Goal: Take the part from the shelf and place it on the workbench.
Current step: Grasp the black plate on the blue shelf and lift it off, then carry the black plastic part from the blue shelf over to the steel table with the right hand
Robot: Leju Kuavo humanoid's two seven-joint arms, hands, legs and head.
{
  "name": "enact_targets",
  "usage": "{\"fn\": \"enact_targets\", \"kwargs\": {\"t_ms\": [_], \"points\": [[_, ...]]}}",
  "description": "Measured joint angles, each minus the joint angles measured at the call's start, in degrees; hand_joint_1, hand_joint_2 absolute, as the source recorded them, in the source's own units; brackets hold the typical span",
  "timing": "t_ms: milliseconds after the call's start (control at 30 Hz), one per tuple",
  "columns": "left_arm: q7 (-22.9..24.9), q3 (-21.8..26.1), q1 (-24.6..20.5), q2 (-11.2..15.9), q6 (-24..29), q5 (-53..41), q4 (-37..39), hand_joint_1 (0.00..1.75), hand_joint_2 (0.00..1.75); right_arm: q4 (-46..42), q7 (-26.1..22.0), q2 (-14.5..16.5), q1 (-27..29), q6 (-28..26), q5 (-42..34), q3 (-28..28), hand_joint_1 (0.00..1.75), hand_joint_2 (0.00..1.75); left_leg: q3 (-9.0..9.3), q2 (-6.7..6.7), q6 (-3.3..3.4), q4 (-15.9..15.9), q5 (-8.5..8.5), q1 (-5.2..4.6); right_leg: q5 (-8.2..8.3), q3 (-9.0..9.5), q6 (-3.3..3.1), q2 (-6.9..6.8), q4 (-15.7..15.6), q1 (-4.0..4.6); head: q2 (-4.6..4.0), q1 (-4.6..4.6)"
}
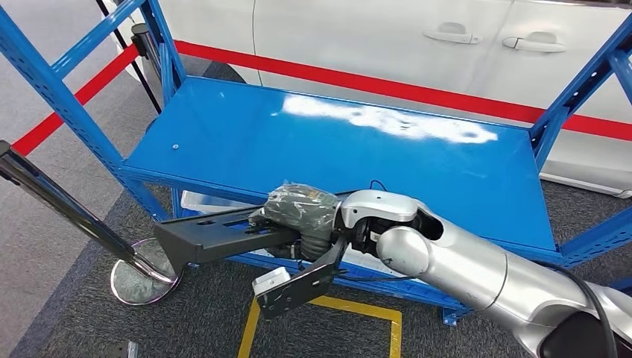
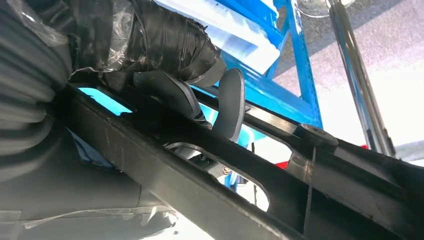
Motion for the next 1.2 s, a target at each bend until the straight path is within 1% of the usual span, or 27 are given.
{"fn": "enact_targets", "kwargs": {"t_ms": [33, 167, 233, 300, 467, 667, 767, 833, 1033, 1200], "points": [[0.0, -0.1, 0.0, 0.0, -0.1, 0.2, 0.3, 0.0, 1.75, -0.7, -0.6, -1.6, 0.1, 0.0, -0.7, -0.6, 1.75, 1.75, 0.0, -0.04, 0.01, 0.0, 0.0, -0.01, 0.0, 0.02, 0.0, -0.03, 0.0, 0.0, 0.0, 0.0], [0.0, -0.5, 0.0, 0.0, 0.0, 0.1, 0.9, 0.0, 1.75, -3.4, -2.5, -7.6, 0.6, 0.5, -3.2, -3.4, 1.75, 1.75, -0.03, -0.12, 0.11, 0.1, -0.07, -0.05, 0.01, 0.1, 0.01, -0.14, 0.0, -0.01, 0.0, 0.02], [0.0, -0.5, 0.0, 0.0, 0.1, -0.6, 0.9, 0.0, 1.75, -4.2, -2.6, -9.4, 0.7, 0.9, -3.4, -4.1, 1.75, 1.75, -0.02, -0.03, 0.15, 0.1, -0.1, -0.08, 0.03, 0.07, 0.04, -0.04, 0.0, -0.03, 0.0, 0.02], [0.0, -0.5, -0.1, 0.0, 0.3, -1.3, 1.0, 0.0, 1.75, -4.9, -2.6, -10.5, 0.8, 1.1, -3.3, -4.6, 1.75, 1.75, -0.02, 0.07, 0.17, 0.1, -0.12, -0.09, 0.05, 0.05, 0.08, 0.05, 0.0, -0.08, 0.0, 0.01], [-0.1, -0.4, 0.1, 0.0, 1.4, -1.4, 1.0, 0.0, 1.75, -7.8, -1.5, -12.2, 0.4, 1.1, -4.0, -7.2, 1.75, 1.75, -0.03, 0.09, 0.17, 0.1, -0.12, -0.07, 0.05, 0.01, 0.09, 0.02, 0.0, -0.14, 0.0, 0.01], [-0.1, -0.4, 0.2, 0.0, 2.0, -0.8, 1.0, 0.0, 1.75, -9.7, -0.7, -12.6, 0.1, 1.1, -5.4, -8.8, 1.75, 1.75, -0.04, 0.1, 0.17, 0.1, -0.13, -0.07, 0.04, -0.02, 0.1, 0.02, 0.0, -0.13, 0.0, 0.0], [0.1, -0.8, 0.4, 0.0, 2.4, -0.2, 1.0, 0.0, 1.75, -13.0, 0.0, -13.8, -0.8, 1.9, -6.7, -12.5, 1.75, 1.75, -0.04, 0.09, 0.15, 0.1, -0.15, -0.01, 0.0, -0.01, 0.13, 0.01, 0.0, -0.1, 0.0, -0.01], [0.3, -1.1, 0.5, 0.0, 2.5, 0.0, 1.0, 0.0, 1.75, -14.8, 0.2, -14.9, -1.1, 2.2, -6.2, -14.3, 1.75, 1.75, -0.04, 0.08, 0.15, 0.1, -0.15, 0.01, -0.01, -0.01, 0.14, 0.01, 0.0, -0.07, 0.0, 0.0], [0.9, -1.4, 0.5, 0.0, 2.8, -0.2, 1.0, 0.0, 1.75, -15.9, 0.0, -16.1, -0.8, 1.8, -3.8, -14.6, 1.75, 1.75, -0.03, 0.1, 0.15, 0.1, -0.15, 0.01, -0.01, 0.0, 0.14, 0.03, 0.0, -0.08, 0.0, 0.01], [1.8, -2.0, 0.8, 0.0, 4.1, 0.3, 1.0, 0.0, 1.75, -16.9, -0.6, -16.9, 0.1, 1.0, -3.1, -15.1, 1.75, 1.75, -0.04, 0.09, 0.15, 0.1, -0.16, 0.01, -0.01, 0.0, 0.14, 0.03, 0.0, -0.08, 0.0, 0.01]]}}
